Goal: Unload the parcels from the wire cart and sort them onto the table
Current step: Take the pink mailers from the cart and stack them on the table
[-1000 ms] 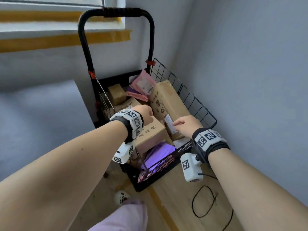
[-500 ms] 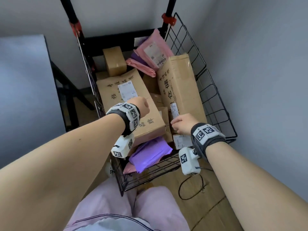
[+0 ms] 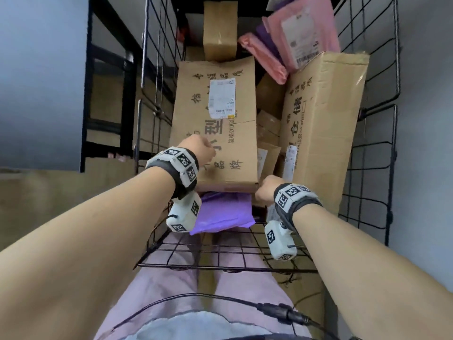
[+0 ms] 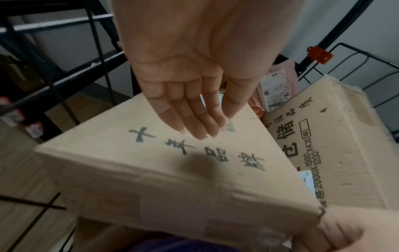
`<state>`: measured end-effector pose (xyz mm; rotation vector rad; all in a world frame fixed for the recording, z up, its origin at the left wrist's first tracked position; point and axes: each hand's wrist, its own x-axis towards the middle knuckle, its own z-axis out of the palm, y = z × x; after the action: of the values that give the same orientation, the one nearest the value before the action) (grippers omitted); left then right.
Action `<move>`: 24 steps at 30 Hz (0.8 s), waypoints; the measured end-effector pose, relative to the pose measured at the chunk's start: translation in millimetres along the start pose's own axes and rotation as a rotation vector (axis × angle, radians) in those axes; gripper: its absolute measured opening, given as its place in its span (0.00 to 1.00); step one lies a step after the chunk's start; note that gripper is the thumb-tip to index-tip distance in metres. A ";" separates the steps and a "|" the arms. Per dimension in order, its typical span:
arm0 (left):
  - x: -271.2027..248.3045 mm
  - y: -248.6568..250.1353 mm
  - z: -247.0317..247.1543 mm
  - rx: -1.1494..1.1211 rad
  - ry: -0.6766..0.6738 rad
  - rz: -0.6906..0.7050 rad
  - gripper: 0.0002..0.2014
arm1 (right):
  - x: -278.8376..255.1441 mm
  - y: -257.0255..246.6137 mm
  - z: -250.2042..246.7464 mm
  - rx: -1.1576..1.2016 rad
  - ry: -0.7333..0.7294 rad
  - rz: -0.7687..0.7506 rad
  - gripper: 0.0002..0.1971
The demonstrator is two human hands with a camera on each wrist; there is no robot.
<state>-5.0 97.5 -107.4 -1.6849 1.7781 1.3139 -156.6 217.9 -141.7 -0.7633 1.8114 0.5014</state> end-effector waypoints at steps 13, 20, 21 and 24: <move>1.9 -25.3 44.3 -0.216 0.021 -0.131 0.11 | 16.5 6.1 48.9 0.167 -0.471 -0.098 0.40; -5.5 -24.3 40.7 -0.176 0.009 -0.096 0.09 | 9.9 3.1 26.7 0.395 -0.360 -0.045 0.17; -7.5 -23.7 38.6 -0.172 -0.002 -0.082 0.08 | 3.8 0.8 23.4 0.436 -0.365 -0.029 0.16; -12.6 -23.3 30.8 -0.245 -0.047 -0.026 0.08 | -12.3 -5.4 14.6 0.554 -0.352 0.007 0.14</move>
<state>9.1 132.8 -121.6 -1.7779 1.6172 1.6010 -140.1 226.9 -135.3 -0.2656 1.5144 0.1093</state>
